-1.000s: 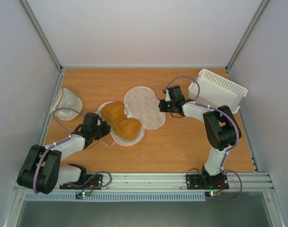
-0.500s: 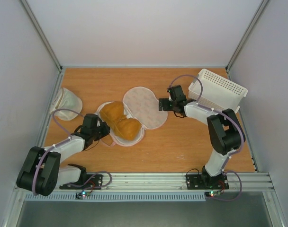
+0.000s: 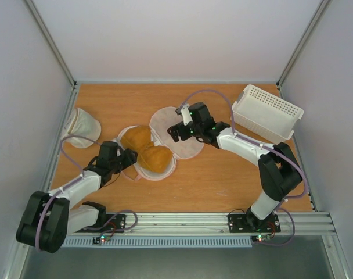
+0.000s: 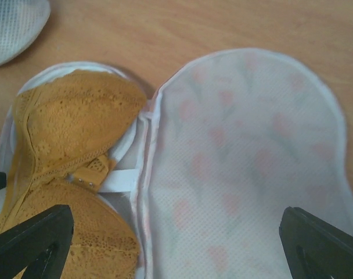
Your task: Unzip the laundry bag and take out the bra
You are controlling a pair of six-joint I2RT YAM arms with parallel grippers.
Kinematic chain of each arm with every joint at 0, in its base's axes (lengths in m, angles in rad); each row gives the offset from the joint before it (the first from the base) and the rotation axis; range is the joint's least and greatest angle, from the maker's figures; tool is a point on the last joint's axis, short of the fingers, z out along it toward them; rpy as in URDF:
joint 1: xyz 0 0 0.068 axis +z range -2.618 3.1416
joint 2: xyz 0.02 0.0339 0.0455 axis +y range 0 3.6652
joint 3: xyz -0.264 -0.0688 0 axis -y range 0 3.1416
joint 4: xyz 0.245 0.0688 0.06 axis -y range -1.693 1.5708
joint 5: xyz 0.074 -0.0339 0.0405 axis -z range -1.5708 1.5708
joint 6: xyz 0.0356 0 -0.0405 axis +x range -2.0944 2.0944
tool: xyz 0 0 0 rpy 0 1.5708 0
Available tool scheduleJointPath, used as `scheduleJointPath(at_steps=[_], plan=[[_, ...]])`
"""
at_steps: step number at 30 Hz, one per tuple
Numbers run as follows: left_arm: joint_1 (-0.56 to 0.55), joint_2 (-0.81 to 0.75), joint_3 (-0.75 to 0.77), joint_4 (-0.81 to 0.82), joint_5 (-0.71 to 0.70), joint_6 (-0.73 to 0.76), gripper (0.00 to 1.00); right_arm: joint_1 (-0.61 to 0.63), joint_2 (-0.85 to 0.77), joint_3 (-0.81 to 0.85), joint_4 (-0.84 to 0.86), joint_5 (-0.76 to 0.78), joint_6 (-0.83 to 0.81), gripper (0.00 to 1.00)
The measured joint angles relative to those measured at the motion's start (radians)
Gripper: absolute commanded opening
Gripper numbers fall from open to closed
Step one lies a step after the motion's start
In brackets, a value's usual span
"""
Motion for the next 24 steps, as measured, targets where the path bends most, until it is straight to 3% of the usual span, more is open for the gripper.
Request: scheduleJointPath(at_steps=[3,9,14,19,24], plan=[[0.0,-0.039,0.003,-0.042,-0.004,-0.01,0.85,0.005,0.027,0.0,-0.004,-0.026,0.01,0.99],[0.0,-0.092,0.087,-0.197,-0.034,-0.005,0.94,0.006,0.034,0.004,-0.02,-0.003,0.031,0.98],[0.003,-0.119,0.165,-0.284,-0.076,0.04,0.97,-0.011,0.032,0.022,-0.056,0.053,0.038,0.98],[0.013,-0.121,0.188,-0.24,-0.157,0.219,0.99,-0.113,0.03,0.076,-0.124,0.137,0.042,0.98],[0.017,-0.113,0.189,-0.066,-0.207,0.435,0.99,-0.301,0.024,0.142,-0.175,0.253,0.041,0.98]])
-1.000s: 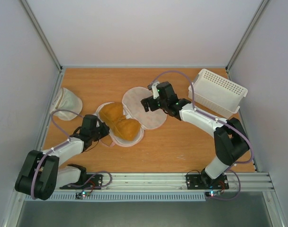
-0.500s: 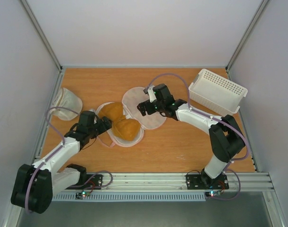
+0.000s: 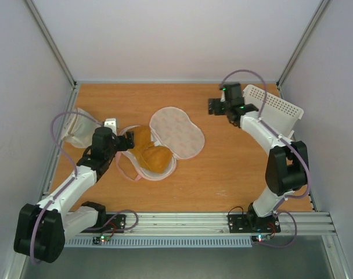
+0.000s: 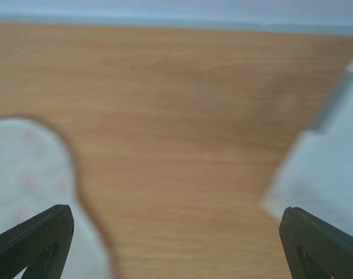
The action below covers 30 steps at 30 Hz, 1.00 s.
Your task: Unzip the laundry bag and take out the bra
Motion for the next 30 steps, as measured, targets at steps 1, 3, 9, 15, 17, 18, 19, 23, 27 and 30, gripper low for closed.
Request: scheduleJointPath(at_steps=[1,3,9,15,17,18,19,23,27,30], plan=[[0.001,0.004,0.0,0.026,-0.002,0.024,0.99,-0.035,0.0,0.012,-0.007,0.011,0.0,0.98],[0.0,0.014,0.0,0.066,-0.002,0.06,0.99,-0.118,0.001,0.037,-0.022,0.025,0.0,0.99],[0.0,0.02,-0.001,0.1,0.003,0.077,1.0,-0.317,0.055,0.124,-0.081,0.034,-0.007,0.98],[0.001,0.014,-0.032,0.107,0.003,0.069,0.99,-0.434,0.219,0.257,-0.179,-0.075,-0.071,0.91],[0.001,0.007,-0.047,0.106,0.006,0.067,0.99,-0.441,0.228,0.254,-0.222,-0.161,-0.138,0.92],[0.001,0.003,-0.051,0.106,0.008,0.066,0.99,-0.44,0.227,0.254,-0.243,-0.202,-0.174,0.92],[0.001,0.001,-0.053,0.108,0.011,0.066,0.99,-0.437,0.224,0.254,-0.261,-0.242,-0.216,0.91],[0.001,-0.002,-0.055,0.118,0.026,0.067,0.99,-0.424,0.221,0.254,-0.331,-0.321,-0.406,0.9],[0.001,-0.016,-0.064,0.124,0.03,0.067,0.99,-0.417,0.227,0.254,-0.381,-0.29,-0.513,0.87],[0.001,-0.023,-0.07,0.127,0.034,0.065,0.99,-0.407,0.237,0.254,-0.403,-0.26,-0.557,0.72]])
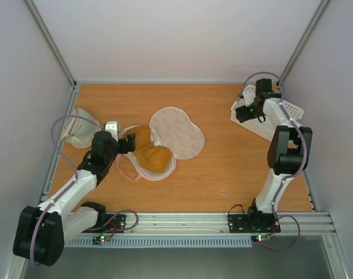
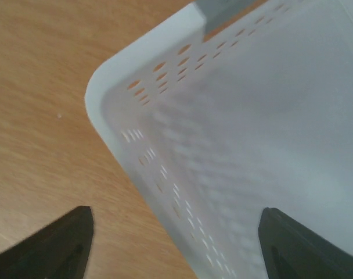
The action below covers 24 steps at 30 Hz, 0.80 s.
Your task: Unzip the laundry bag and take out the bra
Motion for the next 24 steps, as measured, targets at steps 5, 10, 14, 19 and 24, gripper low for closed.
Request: scheduleJointPath(at_steps=[5,10,14,19,24], plan=[[0.0,-0.005,-0.015,0.005,0.012,-0.018,0.99,0.031,0.037,0.0,-0.012,0.07,-0.035,0.43],[0.0,-0.019,-0.02,0.005,0.015,-0.025,0.99,0.054,0.076,-0.009,-0.007,0.164,-0.063,0.27],[0.0,-0.026,-0.024,0.005,0.018,-0.026,0.99,0.072,0.076,-0.017,0.003,0.232,-0.098,0.08],[0.0,-0.032,-0.032,0.005,0.018,-0.04,0.99,0.15,0.03,-0.069,0.003,0.289,-0.104,0.01],[0.0,-0.045,-0.054,0.008,0.027,-0.048,0.99,0.297,-0.054,-0.103,-0.027,0.318,-0.092,0.01]])
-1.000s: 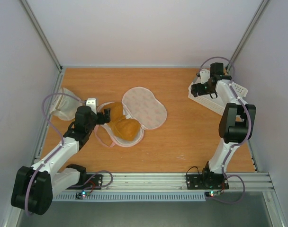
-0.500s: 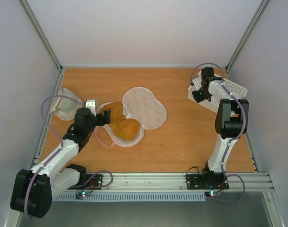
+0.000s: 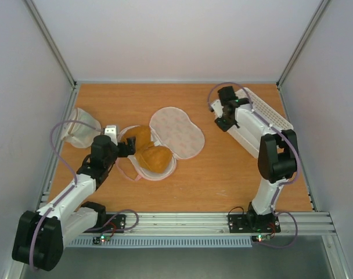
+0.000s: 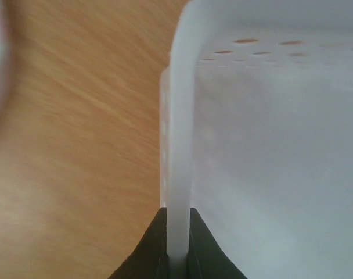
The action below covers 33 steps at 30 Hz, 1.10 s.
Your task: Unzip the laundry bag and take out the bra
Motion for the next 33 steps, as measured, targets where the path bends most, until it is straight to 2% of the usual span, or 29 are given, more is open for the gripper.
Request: scheduleJointPath(at_steps=[5,8,11,13,16,24,33], plan=[[0.0,-0.031,-0.03,0.005,0.012,-0.013,0.99,0.145,-0.052,-0.002,-0.081,0.053,0.074,0.02],[0.0,-0.068,-0.051,0.006,0.013,-0.019,0.99,0.225,-0.123,-0.066,-0.136,0.048,0.094,0.01],[0.0,-0.089,-0.059,0.01,0.014,-0.02,0.99,0.319,-0.243,-0.177,-0.191,0.024,0.055,0.01],[0.0,-0.099,-0.061,0.019,0.017,-0.02,0.99,0.434,-0.349,-0.264,-0.233,-0.014,0.001,0.01],[0.0,-0.111,-0.062,0.022,0.019,-0.021,0.99,0.574,-0.428,-0.309,-0.297,-0.093,-0.046,0.01],[0.005,-0.117,-0.074,0.034,0.028,-0.023,0.99,0.771,-0.412,-0.422,-0.364,-0.203,-0.059,0.01],[0.012,-0.116,-0.074,0.034,0.032,-0.03,0.99,0.919,-0.413,-0.426,-0.367,-0.331,-0.012,0.01]])
